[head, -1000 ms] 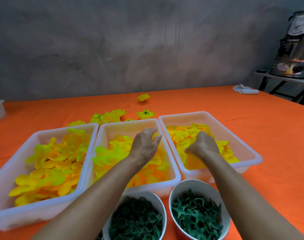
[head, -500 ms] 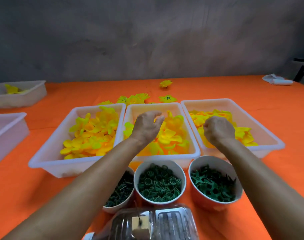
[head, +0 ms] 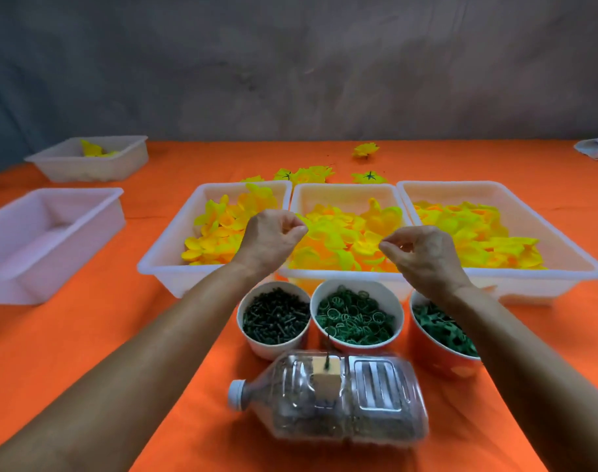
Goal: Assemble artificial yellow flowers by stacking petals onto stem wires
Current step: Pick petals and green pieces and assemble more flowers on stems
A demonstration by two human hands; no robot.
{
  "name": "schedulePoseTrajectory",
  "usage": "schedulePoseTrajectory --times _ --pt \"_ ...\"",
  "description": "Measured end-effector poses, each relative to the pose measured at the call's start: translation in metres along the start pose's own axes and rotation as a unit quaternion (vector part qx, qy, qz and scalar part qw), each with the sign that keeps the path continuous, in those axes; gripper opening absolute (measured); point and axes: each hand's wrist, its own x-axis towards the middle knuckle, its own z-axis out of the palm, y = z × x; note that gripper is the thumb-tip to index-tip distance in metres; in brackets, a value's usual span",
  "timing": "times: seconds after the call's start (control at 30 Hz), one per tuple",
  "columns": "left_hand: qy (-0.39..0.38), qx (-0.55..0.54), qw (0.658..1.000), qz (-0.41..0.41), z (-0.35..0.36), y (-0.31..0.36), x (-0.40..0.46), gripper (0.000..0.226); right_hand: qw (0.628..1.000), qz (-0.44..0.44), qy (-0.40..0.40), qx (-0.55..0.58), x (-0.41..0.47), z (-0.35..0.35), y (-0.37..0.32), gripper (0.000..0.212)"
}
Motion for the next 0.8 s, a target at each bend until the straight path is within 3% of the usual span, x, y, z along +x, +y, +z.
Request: schedulePoseTrajectory --times 0.3,0.5,0.67,0.8 --pt "0.001 0.037 0.999 0.003 -0.040 -0.026 -0.052 0.006 0.993 0.003 -0.046 0.110 -0.026 0.010 -0.032 0.010" --pt "-0.074 0.118 0.990 0.017 -0.032 -0.035 -0.080 0.014 0.979 -0.008 -0.106 0.175 -0.038 0.017 -0.051 0.008" --pt "-0.158 0.227 0.960 0.045 -0.013 -0.034 -0.079 0.033 0.961 0.025 -0.125 0.245 -0.044 0.021 -0.058 0.012" --pt "-0.182 0.235 0.953 0.063 0.001 -0.031 -0.071 0.030 0.958 0.038 -0.128 0.252 -0.046 0.026 -0.059 0.013"
